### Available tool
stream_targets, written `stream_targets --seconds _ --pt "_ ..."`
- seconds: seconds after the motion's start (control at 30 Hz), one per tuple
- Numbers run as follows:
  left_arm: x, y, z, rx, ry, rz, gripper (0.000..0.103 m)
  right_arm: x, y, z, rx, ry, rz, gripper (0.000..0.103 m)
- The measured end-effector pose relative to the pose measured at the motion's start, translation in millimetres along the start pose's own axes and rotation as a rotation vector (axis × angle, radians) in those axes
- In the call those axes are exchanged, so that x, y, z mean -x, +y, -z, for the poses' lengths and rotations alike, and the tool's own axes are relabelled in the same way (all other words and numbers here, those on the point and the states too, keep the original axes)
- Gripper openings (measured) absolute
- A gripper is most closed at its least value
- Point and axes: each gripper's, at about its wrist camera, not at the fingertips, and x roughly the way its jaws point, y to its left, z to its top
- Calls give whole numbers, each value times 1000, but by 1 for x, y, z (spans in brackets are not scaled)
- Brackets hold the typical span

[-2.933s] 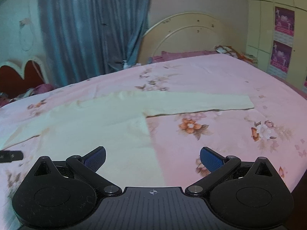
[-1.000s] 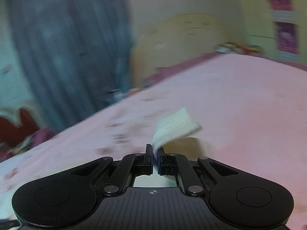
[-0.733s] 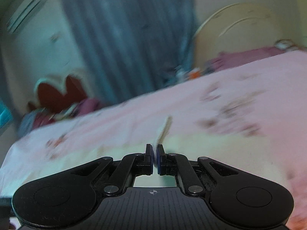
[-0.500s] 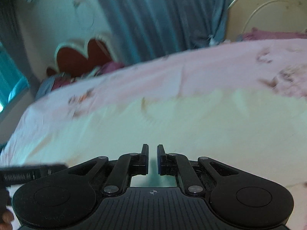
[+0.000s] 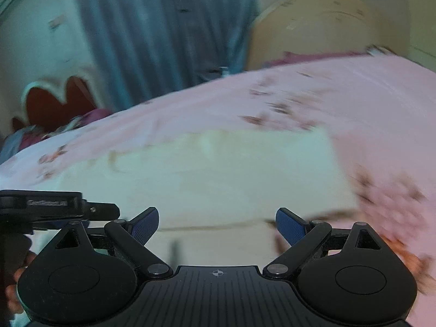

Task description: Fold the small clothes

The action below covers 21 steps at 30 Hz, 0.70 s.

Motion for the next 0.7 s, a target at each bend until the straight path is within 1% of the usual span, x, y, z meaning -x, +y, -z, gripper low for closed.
stream_targets --seconds 0.03,0.07,0.1,0.13,0.2,0.27,0.3,0.33,0.4,0.47,0.57,0.6,0.7 --pt "-3 -3 1 1 -27 1 68 4 -7 2 -16 2 9 92" --pt "-5 -5 2 4 -34 4 64 7 -15 4 -32 4 17 92" --pt "-9 -8 2 5 -35 0 55 9 -21 7 -46 5 24 92" --pt "-10 -10 1 4 -43 1 39 10 -23 7 -56 5 29 92" --pt "-12 -12 2 18 -40 38 15 14 -28 9 -68 3 37 92" --pt "-14 -15 3 17 -40 33 13 15 -31 10 -80 2 41 92" --pt "-15 -17 2 10 -45 34 7 15 -30 10 -82 2 41 92" --pt "-13 -18 1 11 -49 43 5 14 -29 10 -81 3 43 92" --pt "-5 -15 -1 33 -74 74 4 10 -28 11 -69 10 57 92" --pt "10 -15 -8 48 -115 108 4 7 -26 12 -60 16 80 92" --pt "41 -12 -26 76 -184 173 4 -2 -23 10 -59 28 107 92" --pt "55 -10 -33 72 -220 184 4 -4 -23 10 -55 28 116 92" --pt "84 2 -48 75 -290 184 4 -16 -23 7 -62 29 136 92"
